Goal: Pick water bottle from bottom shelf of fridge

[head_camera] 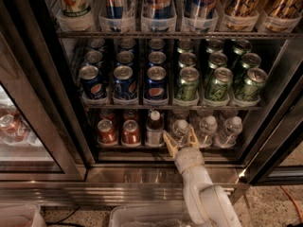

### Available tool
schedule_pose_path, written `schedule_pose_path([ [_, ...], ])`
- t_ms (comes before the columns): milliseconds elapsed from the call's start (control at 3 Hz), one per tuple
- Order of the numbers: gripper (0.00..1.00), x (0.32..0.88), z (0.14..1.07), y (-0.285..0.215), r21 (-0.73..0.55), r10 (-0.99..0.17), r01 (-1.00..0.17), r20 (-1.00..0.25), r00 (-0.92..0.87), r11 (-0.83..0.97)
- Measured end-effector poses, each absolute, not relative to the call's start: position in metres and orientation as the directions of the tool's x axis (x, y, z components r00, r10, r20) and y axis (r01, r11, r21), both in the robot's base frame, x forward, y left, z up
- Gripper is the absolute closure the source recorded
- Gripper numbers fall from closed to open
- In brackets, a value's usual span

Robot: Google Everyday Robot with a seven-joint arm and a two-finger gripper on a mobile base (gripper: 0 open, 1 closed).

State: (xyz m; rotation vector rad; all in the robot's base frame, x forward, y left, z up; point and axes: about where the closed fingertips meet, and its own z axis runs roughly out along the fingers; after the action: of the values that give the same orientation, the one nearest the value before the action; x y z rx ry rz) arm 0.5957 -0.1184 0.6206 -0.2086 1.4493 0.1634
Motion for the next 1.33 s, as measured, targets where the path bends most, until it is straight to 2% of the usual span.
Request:
schedule_pose_path([
  [1000, 0.32, 0.616, 0.620, -0.116, -0.053, -0.031, -0.200, -0.993, 0.115, 0.978],
  [1333, 0.52, 0.616, 0.620, -0.116, -0.053, -0.031, -0.200, -0.993, 0.115, 0.978],
])
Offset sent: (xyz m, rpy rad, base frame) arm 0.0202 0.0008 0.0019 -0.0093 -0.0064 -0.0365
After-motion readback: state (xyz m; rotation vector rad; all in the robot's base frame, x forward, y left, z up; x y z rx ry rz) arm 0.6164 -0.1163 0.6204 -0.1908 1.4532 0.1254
